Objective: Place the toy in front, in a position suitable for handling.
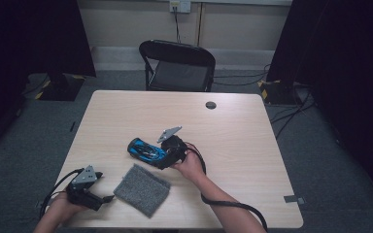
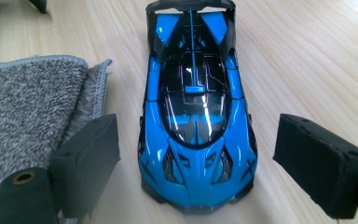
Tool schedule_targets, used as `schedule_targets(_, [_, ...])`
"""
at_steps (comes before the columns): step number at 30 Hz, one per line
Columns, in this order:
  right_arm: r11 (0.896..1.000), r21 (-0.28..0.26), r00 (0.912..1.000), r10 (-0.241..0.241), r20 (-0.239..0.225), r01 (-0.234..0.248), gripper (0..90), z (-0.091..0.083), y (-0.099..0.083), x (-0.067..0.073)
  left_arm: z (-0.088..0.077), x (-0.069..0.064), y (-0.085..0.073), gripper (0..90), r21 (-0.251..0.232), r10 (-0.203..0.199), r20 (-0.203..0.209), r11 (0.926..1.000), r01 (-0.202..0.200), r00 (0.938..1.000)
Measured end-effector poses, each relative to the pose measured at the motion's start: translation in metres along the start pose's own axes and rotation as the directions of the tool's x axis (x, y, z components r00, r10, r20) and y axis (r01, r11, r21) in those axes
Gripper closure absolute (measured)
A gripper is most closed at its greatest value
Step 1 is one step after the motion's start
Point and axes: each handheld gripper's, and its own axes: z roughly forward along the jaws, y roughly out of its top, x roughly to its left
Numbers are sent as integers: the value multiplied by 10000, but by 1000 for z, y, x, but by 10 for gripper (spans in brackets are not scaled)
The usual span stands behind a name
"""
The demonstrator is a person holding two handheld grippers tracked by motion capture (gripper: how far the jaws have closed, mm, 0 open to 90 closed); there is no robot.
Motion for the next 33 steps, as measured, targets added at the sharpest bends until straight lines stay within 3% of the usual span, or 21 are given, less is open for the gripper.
schedule_targets(15, [9999,70,9999,89,-57,-88,129,19,14,-8,0,0,0,0,-2,-3,4,10000,3,10000])
schedule_targets(33, [9995,298,9999,-82,-82,85,131,47,15,-4,0,1,0,0,-36,-28,51,10000,28,10000])
